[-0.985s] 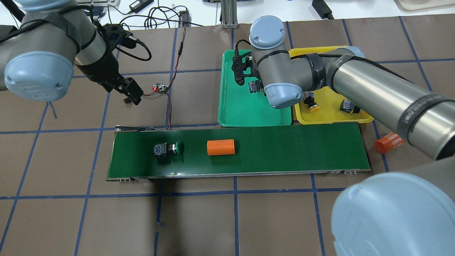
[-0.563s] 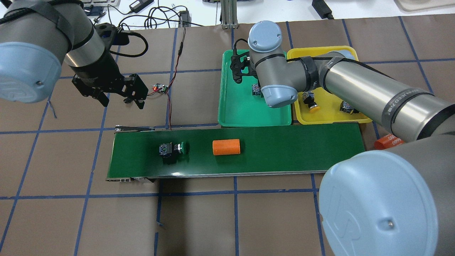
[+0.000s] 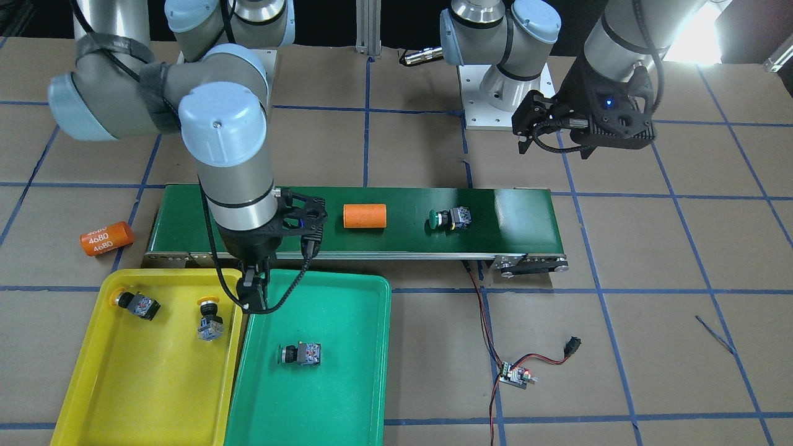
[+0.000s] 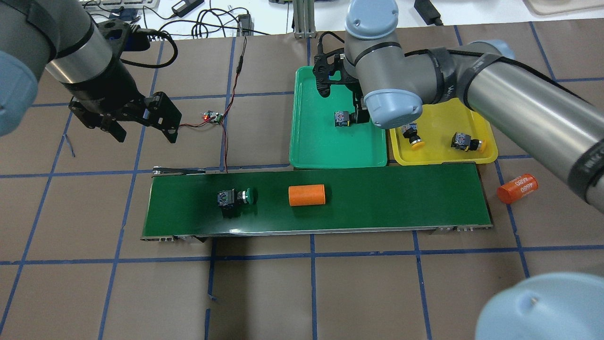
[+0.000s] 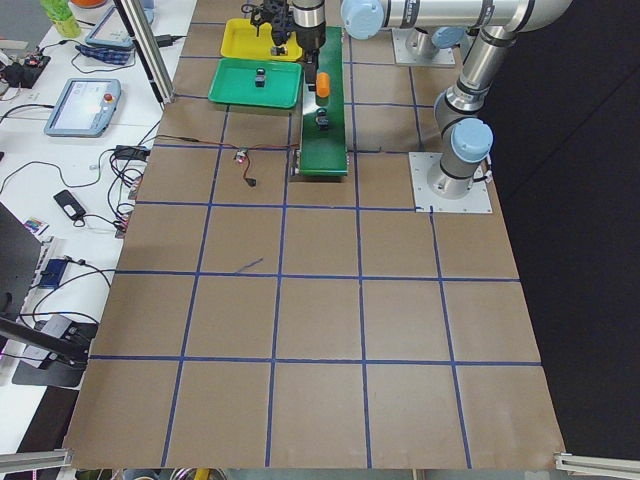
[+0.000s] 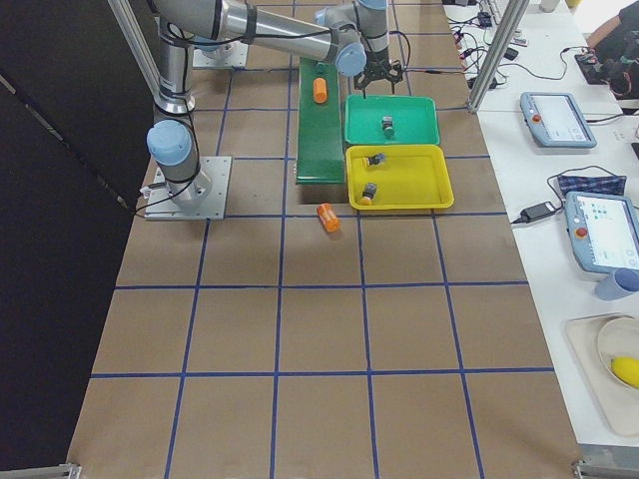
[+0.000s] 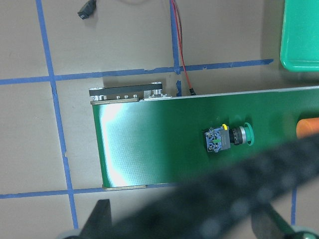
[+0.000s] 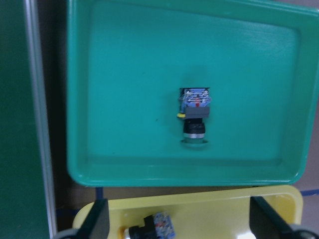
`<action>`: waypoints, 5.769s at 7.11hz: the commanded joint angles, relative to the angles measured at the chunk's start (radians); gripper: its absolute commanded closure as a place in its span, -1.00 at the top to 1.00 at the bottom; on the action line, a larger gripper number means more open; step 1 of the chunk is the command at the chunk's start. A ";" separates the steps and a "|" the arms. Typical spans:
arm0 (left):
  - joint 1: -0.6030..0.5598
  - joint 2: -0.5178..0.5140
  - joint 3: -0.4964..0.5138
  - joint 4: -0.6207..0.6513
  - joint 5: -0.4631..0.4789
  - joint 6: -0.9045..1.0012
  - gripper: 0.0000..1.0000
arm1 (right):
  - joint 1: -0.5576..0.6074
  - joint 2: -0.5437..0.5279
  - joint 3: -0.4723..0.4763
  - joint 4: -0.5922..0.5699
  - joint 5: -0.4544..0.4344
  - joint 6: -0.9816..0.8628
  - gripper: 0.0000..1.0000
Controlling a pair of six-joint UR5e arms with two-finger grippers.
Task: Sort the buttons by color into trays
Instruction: 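Carry the green button into the green tray while the left gripper withdraws, then move the right gripper back to the far end of the belt, then hold the open right gripper over the belt end as items approach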
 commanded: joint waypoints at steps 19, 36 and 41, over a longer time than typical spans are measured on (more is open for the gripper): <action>0.005 -0.009 0.032 -0.006 -0.012 -0.121 1.00 | -0.120 -0.260 0.496 0.025 0.063 -0.187 1.00; 0.009 -0.011 0.032 0.000 -0.009 -0.109 1.00 | -0.123 -0.265 0.508 -0.088 0.071 -0.132 1.00; 0.008 -0.011 0.029 -0.001 -0.009 -0.109 1.00 | -0.123 -0.265 0.508 -0.089 0.071 -0.133 1.00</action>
